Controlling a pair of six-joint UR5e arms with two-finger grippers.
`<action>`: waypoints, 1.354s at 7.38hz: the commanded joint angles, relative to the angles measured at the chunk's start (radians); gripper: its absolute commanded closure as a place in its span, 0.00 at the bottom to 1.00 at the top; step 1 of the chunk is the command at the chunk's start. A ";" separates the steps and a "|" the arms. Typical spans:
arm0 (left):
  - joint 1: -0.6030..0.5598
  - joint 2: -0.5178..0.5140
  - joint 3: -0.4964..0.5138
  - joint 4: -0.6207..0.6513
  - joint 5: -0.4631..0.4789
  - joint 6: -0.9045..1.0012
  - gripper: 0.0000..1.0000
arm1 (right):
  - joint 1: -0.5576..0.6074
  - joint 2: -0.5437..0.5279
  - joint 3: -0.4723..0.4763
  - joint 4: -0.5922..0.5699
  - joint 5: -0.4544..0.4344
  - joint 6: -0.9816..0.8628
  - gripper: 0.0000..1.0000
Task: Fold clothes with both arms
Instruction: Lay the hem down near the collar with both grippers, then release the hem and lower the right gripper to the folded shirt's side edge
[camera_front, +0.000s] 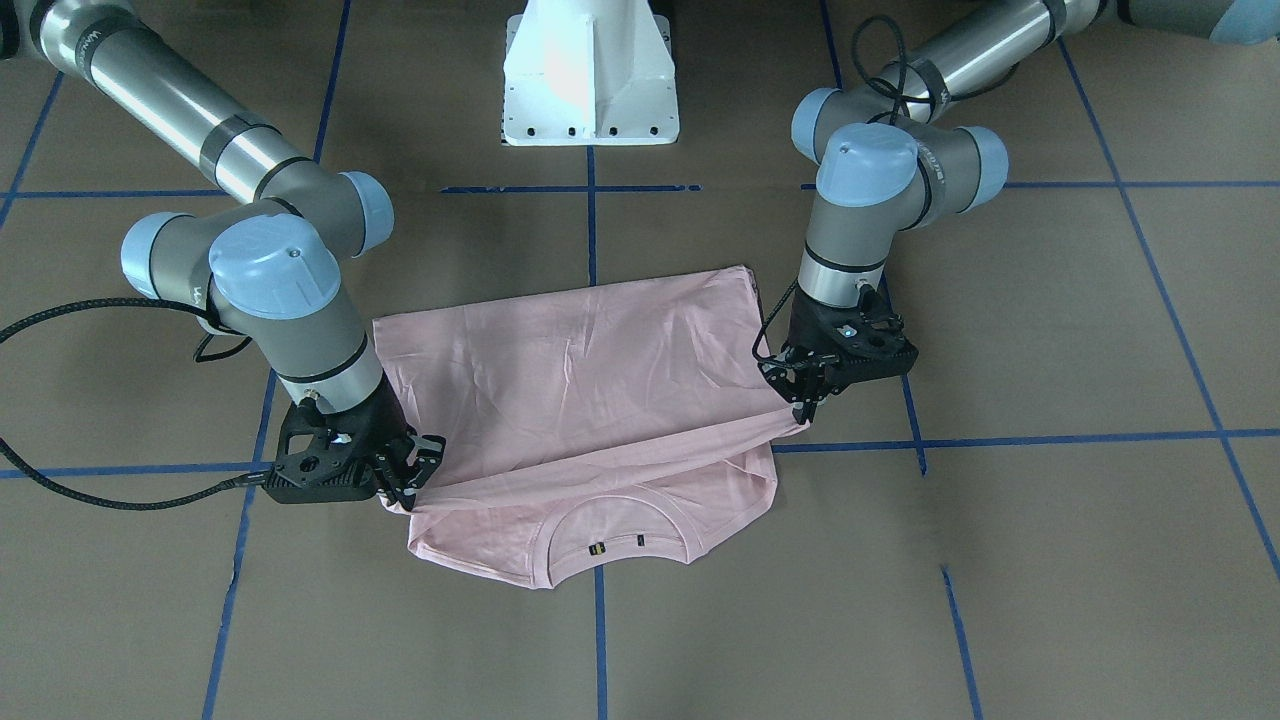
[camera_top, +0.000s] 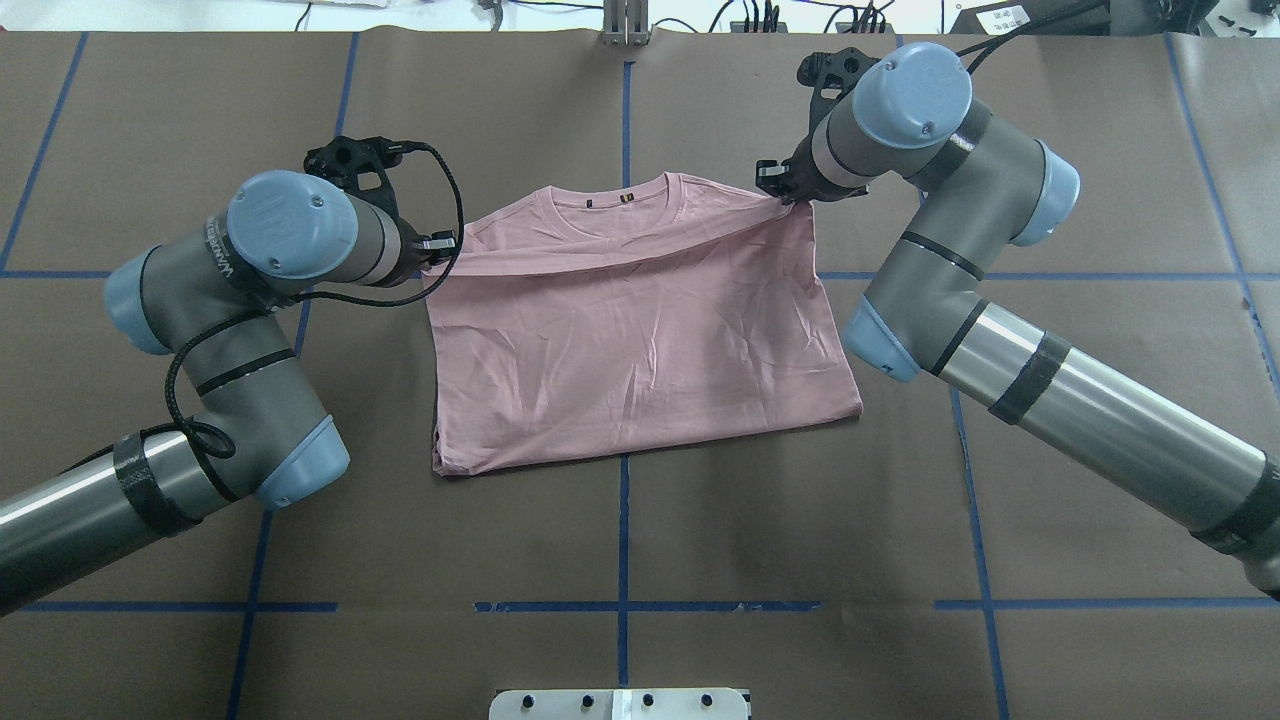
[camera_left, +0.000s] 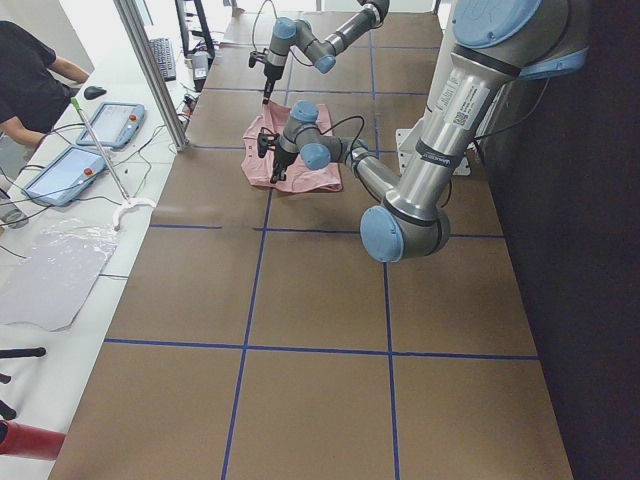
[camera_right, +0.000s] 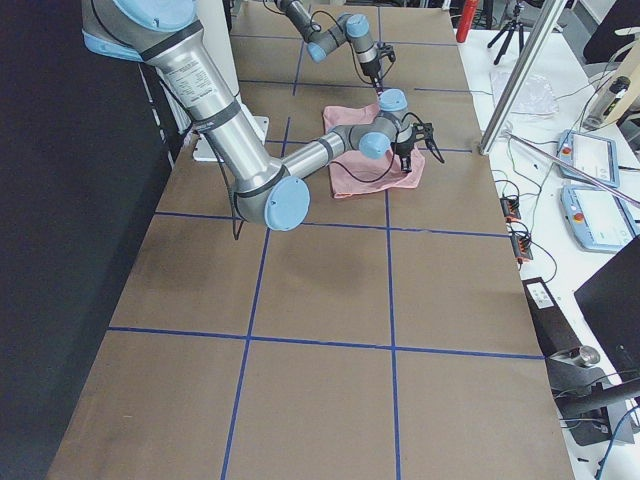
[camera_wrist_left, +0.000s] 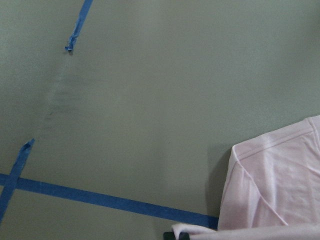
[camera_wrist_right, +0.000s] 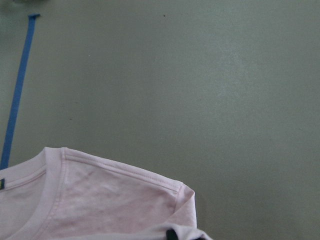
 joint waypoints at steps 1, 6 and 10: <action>0.000 -0.009 0.002 -0.003 0.000 -0.007 0.00 | 0.000 -0.005 0.000 0.014 0.012 0.002 0.00; -0.038 -0.004 -0.009 -0.044 0.000 -0.003 0.00 | 0.023 -0.191 0.240 -0.061 0.183 0.022 0.00; -0.040 0.020 -0.084 -0.035 -0.005 -0.006 0.00 | -0.159 -0.316 0.374 -0.092 0.047 0.022 0.00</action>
